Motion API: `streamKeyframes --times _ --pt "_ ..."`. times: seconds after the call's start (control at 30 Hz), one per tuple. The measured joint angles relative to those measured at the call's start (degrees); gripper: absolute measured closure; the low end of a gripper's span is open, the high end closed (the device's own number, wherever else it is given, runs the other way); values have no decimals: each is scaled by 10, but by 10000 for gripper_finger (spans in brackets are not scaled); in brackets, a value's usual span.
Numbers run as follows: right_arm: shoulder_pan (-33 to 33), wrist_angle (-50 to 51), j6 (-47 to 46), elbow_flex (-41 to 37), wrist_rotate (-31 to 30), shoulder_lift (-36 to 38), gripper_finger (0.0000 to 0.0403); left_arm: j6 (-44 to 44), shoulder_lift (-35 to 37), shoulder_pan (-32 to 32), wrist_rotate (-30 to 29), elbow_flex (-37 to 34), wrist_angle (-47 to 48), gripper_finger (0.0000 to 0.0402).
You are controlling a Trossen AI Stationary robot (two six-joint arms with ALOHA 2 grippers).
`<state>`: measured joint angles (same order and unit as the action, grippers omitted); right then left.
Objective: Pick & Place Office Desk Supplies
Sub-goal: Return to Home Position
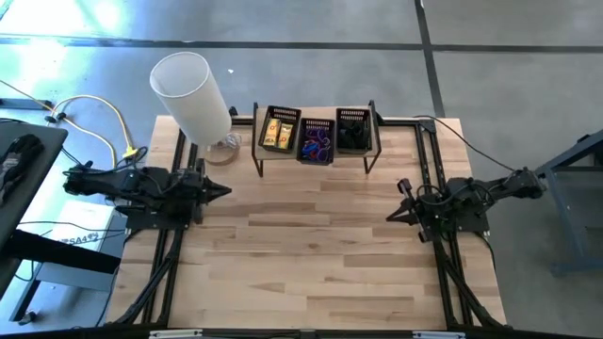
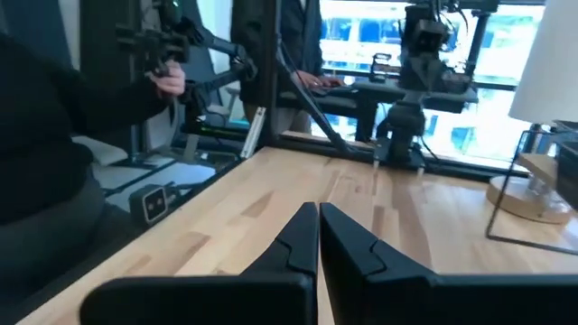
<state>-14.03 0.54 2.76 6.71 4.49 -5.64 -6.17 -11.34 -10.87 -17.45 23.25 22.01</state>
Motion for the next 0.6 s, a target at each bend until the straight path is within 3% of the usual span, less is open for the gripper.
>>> streamKeyframes --times 0.13,0.27,0.6 --pt "16 -7 0 -23 16 20 401 0 3 0 4 -50 -60 402" --pt "28 -4 -2 -46 20 32 401 14 3 0 55 -91 -89 402" --pt "32 -15 1 -58 16 34 401 28 53 0 66 -146 -94 401"
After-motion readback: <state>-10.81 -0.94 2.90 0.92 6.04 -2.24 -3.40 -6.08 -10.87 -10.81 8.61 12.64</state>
